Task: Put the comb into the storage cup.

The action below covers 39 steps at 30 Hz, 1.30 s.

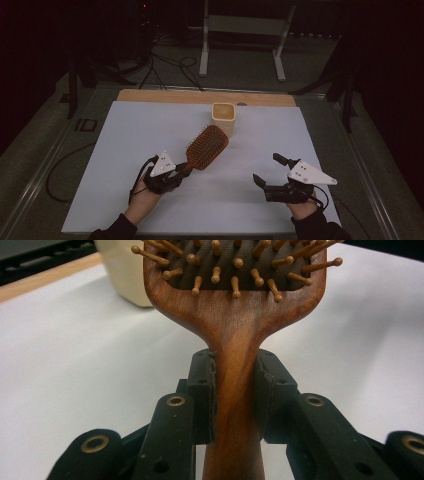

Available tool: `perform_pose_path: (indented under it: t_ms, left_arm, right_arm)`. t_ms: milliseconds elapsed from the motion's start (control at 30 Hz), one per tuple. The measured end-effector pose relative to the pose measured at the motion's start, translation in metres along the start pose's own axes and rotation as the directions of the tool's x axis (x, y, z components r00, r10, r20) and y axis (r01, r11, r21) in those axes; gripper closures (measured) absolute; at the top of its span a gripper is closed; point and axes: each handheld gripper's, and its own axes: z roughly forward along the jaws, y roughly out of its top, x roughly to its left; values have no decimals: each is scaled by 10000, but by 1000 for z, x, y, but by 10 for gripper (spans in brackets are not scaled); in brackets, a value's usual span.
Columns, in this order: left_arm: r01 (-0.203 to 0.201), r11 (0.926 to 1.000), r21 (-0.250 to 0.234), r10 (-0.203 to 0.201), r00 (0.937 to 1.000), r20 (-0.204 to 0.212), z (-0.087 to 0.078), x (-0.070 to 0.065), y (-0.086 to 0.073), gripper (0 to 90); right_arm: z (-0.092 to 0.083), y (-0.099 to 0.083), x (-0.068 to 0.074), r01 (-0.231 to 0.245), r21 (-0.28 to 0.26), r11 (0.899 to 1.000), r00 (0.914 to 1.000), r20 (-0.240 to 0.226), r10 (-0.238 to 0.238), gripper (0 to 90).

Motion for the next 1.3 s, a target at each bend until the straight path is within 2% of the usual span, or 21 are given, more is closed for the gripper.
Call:
perform_pose_path:
  t_ms: [167, 367, 400, 467, 500, 633, 700, 733, 767, 833, 900, 967, 1067, 1100, 1167, 1200, 1300]
  left_arm:
    - [-84, 9999, 71, 83, 9998, 187, 7, -5, 2, 733]
    - [-238, 9997, 57, 236, 9995, 210, 10, -9, 4, 733]
    - [-296, 9996, -15, 296, 9995, 108, 11, -10, 3, 733]
    - [-237, 9997, -10, 237, 9994, 237, 12, -10, 3, 733]
    - [-341, 9994, -28, 342, 9993, 120, 12, -11, 3, 733]
    - [-350, 9994, -50, 351, 9991, 253, 13, -12, 3, 733]
    - [-468, 9989, -81, 469, 9988, 121, 14, -15, 3, 734]
    - [-414, 9991, -53, 415, 9989, 234, 14, -15, 3, 733]
    - [-485, 9988, -35, 485, 9987, 178, 14, -16, 4, 733]
    - [-464, 9989, -7, 464, 9986, 265, 15, -15, 4, 733]
    - [-518, 9986, -38, 519, 9985, 161, 15, -16, 3, 734]
    - [-474, 9989, 0, 474, 9986, 222, 15, -15, 3, 733]
    - [-478, 9988, -55, 479, 9987, 160, 15, -16, 3, 733]
    - [-445, 9990, -70, 446, 9988, 189, 14, -15, 4, 733]
    - [-500, 9987, -92, 500, 9987, 88, 14, -16, 4, 733]
    - [-421, 9990, -121, 423, 9990, 136, 13, -16, 4, 733]
    - [-402, 9991, -149, 404, 9991, 138, 13, -15, 5, 733]
  right_arm:
    - [4, 18, -1, 127, -134, 9998, 9998, 124, -125, 83]
    - [11, 36, -3, 73, -190, 9998, 10000, 58, -72, 79]
    - [13, 39, -2, 83, -234, 9997, 9999, 123, -80, 78]
    - [16, 44, -2, -27, -267, 9996, 10000, 16, 28, 78]
    - [19, 46, -2, -90, -262, 9996, 9999, 63, 92, 79]
    - [29, 52, -1, -319, -322, 9990, 9993, 179, 325, 78]
    - [35, 54, 0, -392, -321, 9987, 9990, 187, 398, 78]
    - [38, 56, 0, -469, -290, 9985, 9987, 196, 475, 78]
    - [40, 57, 0, -534, -266, 9982, 9982, 245, 541, 78]
    - [45, 59, -2, -784, -264, 9966, 9965, 265, 791, 78]
    - [50, 61, -4, -1131, -261, 9932, 9934, 152, 1135, 78]
    - [55, 61, -6, -1721, -285, 9847, 9848, 202, 1727, 78]
    - [56, 61, -7, -1890, -272, 9816, 9818, 128, 1894, 77]
    - [63, 59, -7, -2628, -232, 9646, 9646, 162, 2632, 78]
    - [67, 57, -7, -2997, -234, 9538, 9537, 180, 3001, 78]
    - [69, 55, -7, -3249, -262, 9454, 9455, 148, 3253, 78]
    - [77, 49, -7, -4043, -259, 9142, 9145, 33, 4045, 78]
